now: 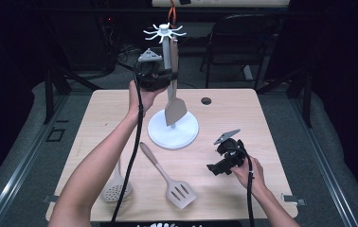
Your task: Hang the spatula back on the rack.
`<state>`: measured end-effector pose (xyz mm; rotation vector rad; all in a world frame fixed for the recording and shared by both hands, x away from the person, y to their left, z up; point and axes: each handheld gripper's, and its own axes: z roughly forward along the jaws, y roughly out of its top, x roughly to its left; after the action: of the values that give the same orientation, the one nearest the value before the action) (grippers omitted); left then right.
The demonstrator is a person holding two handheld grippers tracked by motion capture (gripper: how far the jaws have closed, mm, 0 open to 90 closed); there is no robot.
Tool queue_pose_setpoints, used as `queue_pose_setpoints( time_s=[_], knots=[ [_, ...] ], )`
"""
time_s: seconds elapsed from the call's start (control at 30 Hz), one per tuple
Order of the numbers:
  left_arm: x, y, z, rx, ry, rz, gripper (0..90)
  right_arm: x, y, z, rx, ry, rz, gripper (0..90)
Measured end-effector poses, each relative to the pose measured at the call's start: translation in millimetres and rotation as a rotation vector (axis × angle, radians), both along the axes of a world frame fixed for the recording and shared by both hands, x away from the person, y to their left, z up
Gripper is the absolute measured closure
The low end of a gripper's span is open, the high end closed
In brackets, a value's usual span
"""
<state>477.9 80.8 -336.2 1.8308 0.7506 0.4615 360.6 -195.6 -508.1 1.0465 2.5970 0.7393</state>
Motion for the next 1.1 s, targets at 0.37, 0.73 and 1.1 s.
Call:
queue_pose_setpoints(
  time_s=[0.37, 0.73, 1.1],
  knots=[
    [-2.6, -3.4, 0.3, 0.032, -0.027, 0.02, 73.3, -0.2, 1.6, -1.6, 0.008, 0.006, -0.001, 0.2],
    [-10.7, 9.1, -3.6, 0.006, 0.0, 0.006, 61.4, -0.9, 3.0, -1.2, -0.005, 0.008, 0.002, 0.5],
    [-22.0, 32.6, 6.1, 0.018, -0.022, 0.043, 69.3, -1.1, 6.0, 0.0, -0.015, 0.005, 0.015, 0.4]
  ],
)
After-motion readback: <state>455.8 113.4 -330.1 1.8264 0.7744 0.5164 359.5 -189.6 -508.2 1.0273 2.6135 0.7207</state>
